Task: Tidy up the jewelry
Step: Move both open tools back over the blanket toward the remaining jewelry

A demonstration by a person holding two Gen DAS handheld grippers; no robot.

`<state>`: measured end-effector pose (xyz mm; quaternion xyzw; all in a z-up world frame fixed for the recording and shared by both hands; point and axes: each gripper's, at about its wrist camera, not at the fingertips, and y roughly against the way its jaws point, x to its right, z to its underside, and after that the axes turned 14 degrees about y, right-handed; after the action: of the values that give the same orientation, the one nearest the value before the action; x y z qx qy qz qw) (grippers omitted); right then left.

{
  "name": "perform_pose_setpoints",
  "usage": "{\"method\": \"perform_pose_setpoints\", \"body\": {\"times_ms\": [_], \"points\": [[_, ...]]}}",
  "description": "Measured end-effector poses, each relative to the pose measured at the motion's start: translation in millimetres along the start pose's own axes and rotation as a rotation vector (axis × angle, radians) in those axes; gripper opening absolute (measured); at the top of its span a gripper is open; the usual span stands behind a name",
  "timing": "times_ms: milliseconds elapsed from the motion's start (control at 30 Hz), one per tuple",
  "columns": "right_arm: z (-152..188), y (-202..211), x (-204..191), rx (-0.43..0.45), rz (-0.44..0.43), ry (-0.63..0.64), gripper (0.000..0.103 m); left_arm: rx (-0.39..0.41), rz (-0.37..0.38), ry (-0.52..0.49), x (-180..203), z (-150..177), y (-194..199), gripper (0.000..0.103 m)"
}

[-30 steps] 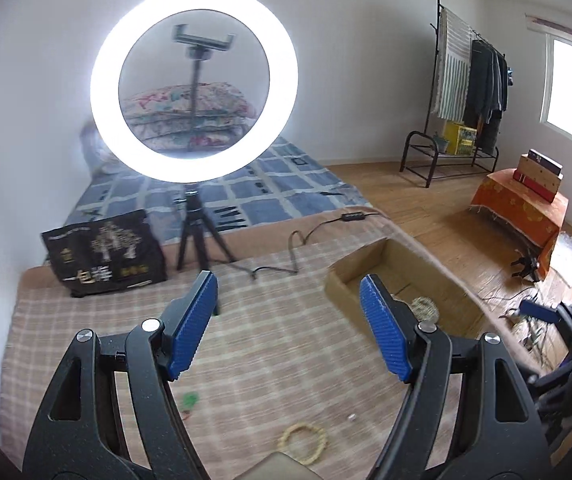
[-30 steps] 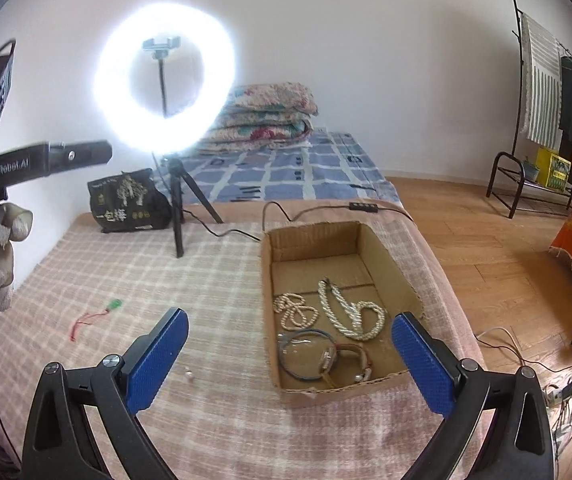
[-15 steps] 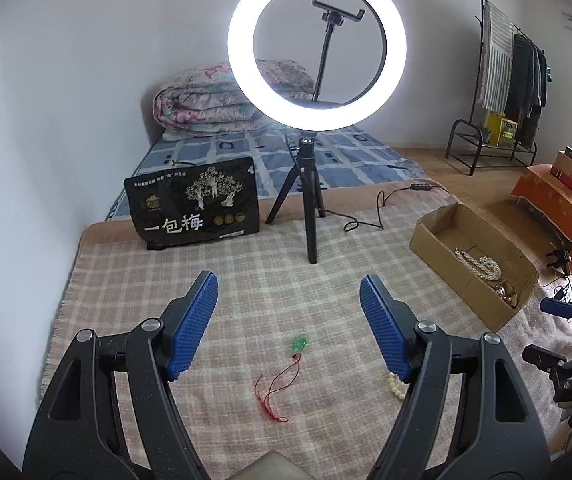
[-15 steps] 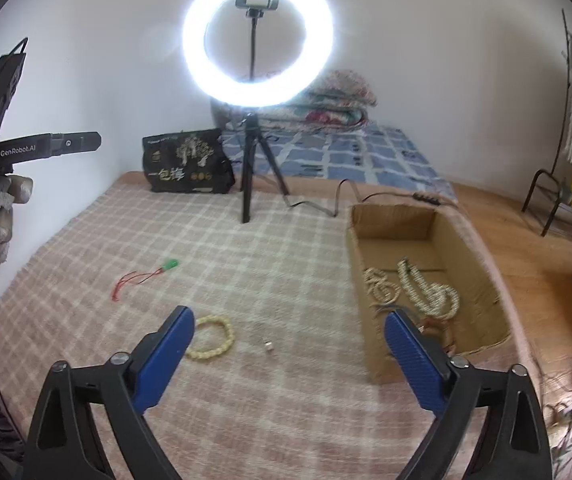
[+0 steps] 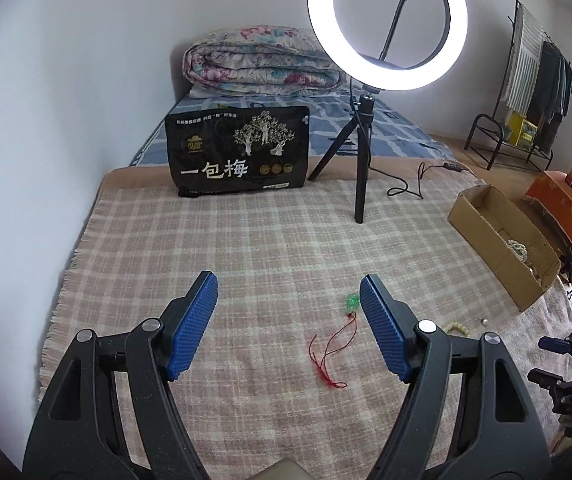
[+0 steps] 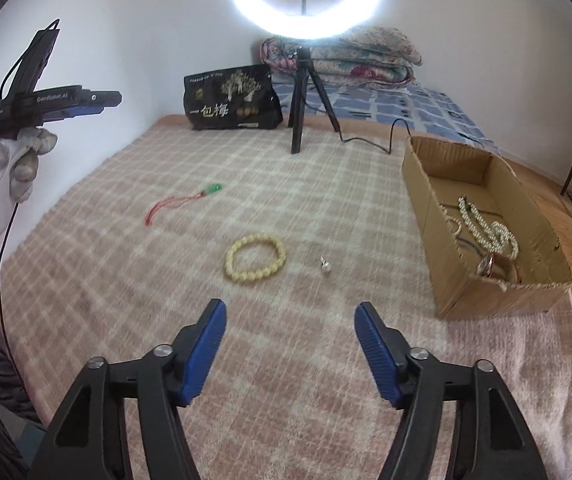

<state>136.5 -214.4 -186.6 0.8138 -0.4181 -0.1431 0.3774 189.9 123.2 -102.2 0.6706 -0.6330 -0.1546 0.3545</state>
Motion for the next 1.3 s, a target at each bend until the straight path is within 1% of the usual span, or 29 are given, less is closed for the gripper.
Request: {"method": "perform_pose_setpoints", "body": {"times_ms": [33,100,233,367,500,600,667,733,900,1000,1100,1300], "points": [[4.1,-2.4,-1.0,0.0,-0.012,-0.014,0.059,-0.007,0.002,0.005,-2.9,1.1,-1.7,0.076],[9.4,-6.5,-4.0,0.003,-0.039,-0.035,0.058,-0.021,0.001,0.011,-7.8,3.0,-5.7,0.076],[10.3,-13.9,-17.3,0.008,-0.066,-0.017,0.049,-0.033,0.006,0.025,-12.8,2.5,-10.8,0.076],[5.4,-16.0,-32.5,0.021,-0.081,0.024,0.048,-0.038,0.006,0.044,-17.5,-0.2,-14.4,0.076],[1.4,-16.5,-54.1,0.019,-0.078,0.11,0.047,-0.058,0.01,0.056,-22.6,1.9,-20.8,0.076],[-1.1,-19.5,-60.2,0.004,-0.064,0.123,0.047,-0.083,0.015,0.049,-21.0,7.8,-27.6,0.076],[-4.2,-22.5,-62.4,0.005,-0.071,0.118,0.045,-0.1,0.018,0.037,-17.9,11.6,-32.4,0.076],[-8.8,-27.1,-65.1,0.0,-0.068,0.119,0.044,-0.12,0.029,0.034,-14.2,15.6,-37.8,0.074],[-16.8,-34.7,-63.6,0.005,-0.08,0.097,0.043,-0.174,0.055,0.012,-3.2,26.6,-52.7,0.072],[-18.0,-38.5,-58.8,-0.003,-0.081,0.084,0.04,-0.21,0.069,0.014,1.6,33.2,-62.3,0.071],[-18.0,-39.9,-51.8,-0.006,-0.084,0.059,0.039,-0.242,0.074,0.014,5.7,39.1,-71.2,0.066],[-19.4,-42.6,-39.9,-0.009,-0.083,0.026,0.039,-0.28,0.092,0.006,16.5,44.9,-83.0,0.066]]}}
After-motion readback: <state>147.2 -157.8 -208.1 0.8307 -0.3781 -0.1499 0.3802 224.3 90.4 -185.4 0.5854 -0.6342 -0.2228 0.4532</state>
